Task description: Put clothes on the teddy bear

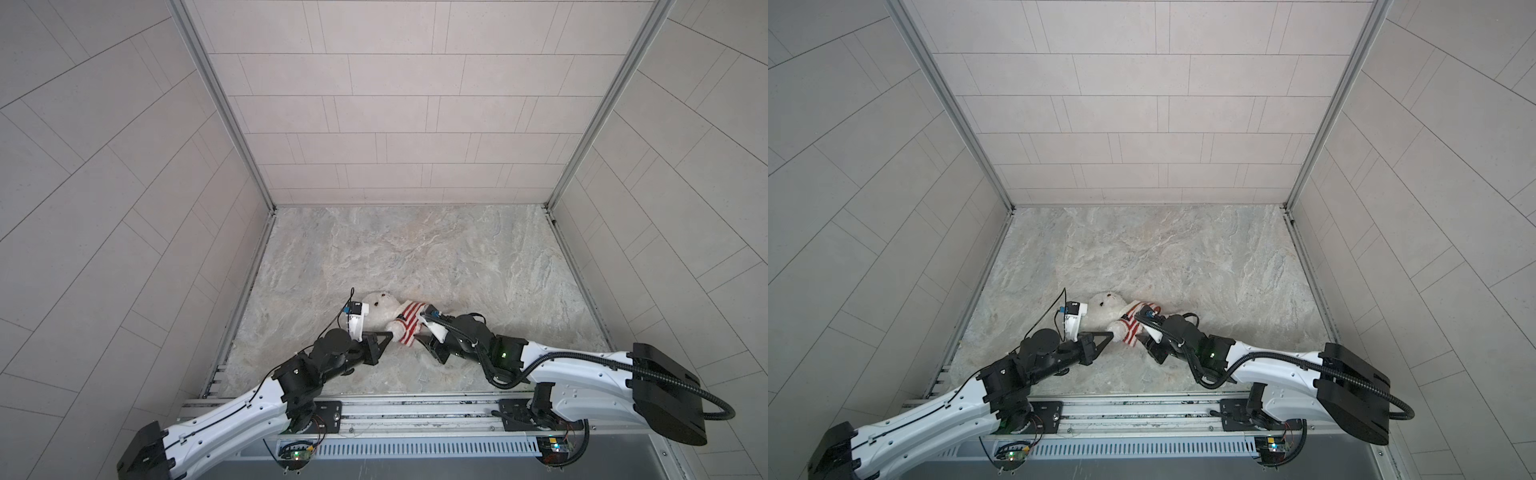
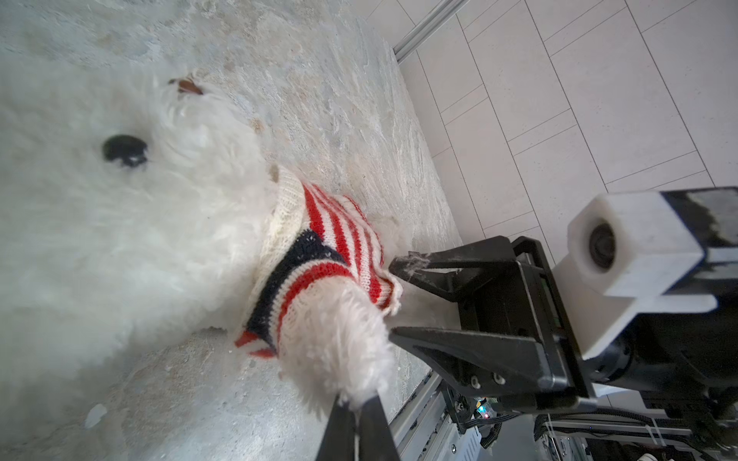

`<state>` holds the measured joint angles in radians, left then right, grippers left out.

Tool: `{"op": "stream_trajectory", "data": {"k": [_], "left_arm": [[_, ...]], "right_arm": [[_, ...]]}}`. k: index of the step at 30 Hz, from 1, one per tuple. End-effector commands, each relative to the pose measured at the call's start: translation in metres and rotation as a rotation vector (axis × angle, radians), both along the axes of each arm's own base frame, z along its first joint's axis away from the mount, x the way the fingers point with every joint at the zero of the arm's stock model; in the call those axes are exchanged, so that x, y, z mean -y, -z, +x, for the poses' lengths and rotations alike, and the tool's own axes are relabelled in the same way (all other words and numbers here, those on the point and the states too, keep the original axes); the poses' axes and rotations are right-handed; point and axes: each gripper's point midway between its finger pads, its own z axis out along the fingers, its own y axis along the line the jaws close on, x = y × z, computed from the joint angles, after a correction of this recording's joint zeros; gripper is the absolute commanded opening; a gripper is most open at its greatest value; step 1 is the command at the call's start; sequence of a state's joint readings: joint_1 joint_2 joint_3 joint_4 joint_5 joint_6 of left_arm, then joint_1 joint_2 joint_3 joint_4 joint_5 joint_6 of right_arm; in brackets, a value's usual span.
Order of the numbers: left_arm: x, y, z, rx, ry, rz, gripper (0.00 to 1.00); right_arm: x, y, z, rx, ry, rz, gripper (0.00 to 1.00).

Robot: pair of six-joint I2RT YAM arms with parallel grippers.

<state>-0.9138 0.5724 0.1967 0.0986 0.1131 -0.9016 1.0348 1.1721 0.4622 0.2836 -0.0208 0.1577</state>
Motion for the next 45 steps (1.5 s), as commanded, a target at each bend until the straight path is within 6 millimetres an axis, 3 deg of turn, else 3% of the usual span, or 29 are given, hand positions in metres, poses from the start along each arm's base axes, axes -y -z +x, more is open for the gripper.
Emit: {"op": "stream_trajectory", "data": {"k": [1,4,7,12,17,20,26,33,36,45], "left_arm": [[0.002,-0.009,0.001,0.021,0.002,-0.033,0.0],[0.002,-0.007,0.001,0.016,0.003,-0.034,0.0],[0.003,-0.008,0.001,0.016,0.005,-0.039,0.0],[0.002,-0.006,0.001,0.012,0.003,-0.039,0.0],[0.001,-0.003,0.001,0.006,-0.001,-0.035,0.0],[0.0,-0.001,0.0,0.001,-0.005,-0.037,0.0],[-0.009,-0.001,0.001,0.006,-0.04,-0.038,0.0],[-0.013,-0.001,0.0,0.007,-0.046,-0.043,0.0],[-0.013,-0.003,0.0,0.01,-0.046,-0.05,0.0],[-0.005,-0.003,0.001,0.007,-0.025,-0.06,0.0]], "right_arm": [[-0.012,-0.012,0.002,0.009,-0.012,0.036,0.5],[-0.018,-0.007,0.005,-0.006,-0.01,0.018,0.5],[-0.018,0.0,0.01,-0.013,0.012,-0.007,0.43],[-0.015,-0.002,0.012,-0.001,0.026,-0.015,0.15],[-0.01,-0.006,0.011,0.019,0.031,-0.015,0.0],[0.002,-0.007,0.016,0.029,0.094,-0.018,0.0],[0.052,0.014,0.036,0.009,0.317,-0.082,0.0],[0.075,0.028,0.04,-0.006,0.378,-0.124,0.0],[0.074,0.029,0.038,-0.007,0.364,-0.12,0.0],[0.03,0.008,0.019,-0.002,0.14,-0.009,0.0]]}}
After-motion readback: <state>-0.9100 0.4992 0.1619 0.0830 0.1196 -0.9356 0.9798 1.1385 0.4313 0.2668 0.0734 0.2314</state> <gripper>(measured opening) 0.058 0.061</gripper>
